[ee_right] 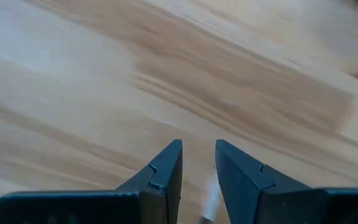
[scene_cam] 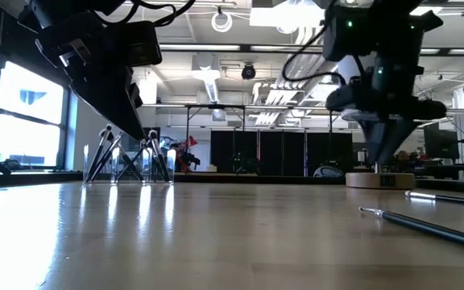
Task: Put items in baskets/containers
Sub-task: Put the eyeshadow brush into the transparent organizer
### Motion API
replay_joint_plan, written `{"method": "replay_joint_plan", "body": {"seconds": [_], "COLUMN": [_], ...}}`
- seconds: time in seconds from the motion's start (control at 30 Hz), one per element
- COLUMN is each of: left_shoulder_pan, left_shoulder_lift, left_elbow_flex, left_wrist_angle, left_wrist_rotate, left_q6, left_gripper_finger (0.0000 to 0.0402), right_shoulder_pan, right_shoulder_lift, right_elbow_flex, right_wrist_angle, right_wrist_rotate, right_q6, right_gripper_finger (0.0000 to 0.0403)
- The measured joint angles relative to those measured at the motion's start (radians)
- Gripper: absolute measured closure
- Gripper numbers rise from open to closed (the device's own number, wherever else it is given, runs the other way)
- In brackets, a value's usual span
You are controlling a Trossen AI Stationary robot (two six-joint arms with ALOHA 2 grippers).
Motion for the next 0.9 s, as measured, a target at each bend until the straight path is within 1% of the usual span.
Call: {"method": "replay_joint_plan", "body": {"seconds": [0.1,0.23,0.4,0.53,0.6,0.77,0.9], "left_shoulder_pan": [0.0,0.0,0.0,0.0,0.0,0.0,0.0], "left_shoulder_lift": [0.0,0.0,0.0,0.0,0.0,0.0,0.0], "left_elbow_flex": [0.0,0.0,0.0,0.0,0.0,0.0,0.0], "left_wrist_angle": [0.008,0.03,0.056,0.057,0.058,0.061,0.062], "left_wrist_rotate": [-0.009,-0.034,-0.05,-0.061,-0.063,-0.064,-0.076], "left_q6": [-0.012,-0.026,-0.025,-0.025,-0.025,-0.025,-0.025], "left_gripper_finger": [0.0399,0.0399,0.0399,0.0399,0.0399,0.0399,0.0399], "right_shoulder_pan": [-0.032,-0.055,-0.072,-0.081,-0.084,-0.083,-0.083], "right_shoulder_lift": [0.0,0.0,0.0,-0.008,-0.008,-0.009,-0.008], "right_elbow_flex": [-0.026,-0.109,-0.184,-0.239,-0.255,-0.263,-0.262], "right_wrist_angle": [-0.062,-0.037,-0.01,0.079,0.096,0.112,0.135], "right_wrist_rotate": [-0.047,-0.091,-0.093,-0.105,-0.099,-0.093,-0.102], "right_q6": [-0.001,-0.015,0.003,-0.015,-0.011,-0.018,-0.02], "right_gripper_finger": [0.0311,0.0311,0.0311,0.0311,0.0314,0.0342,0.039]}}
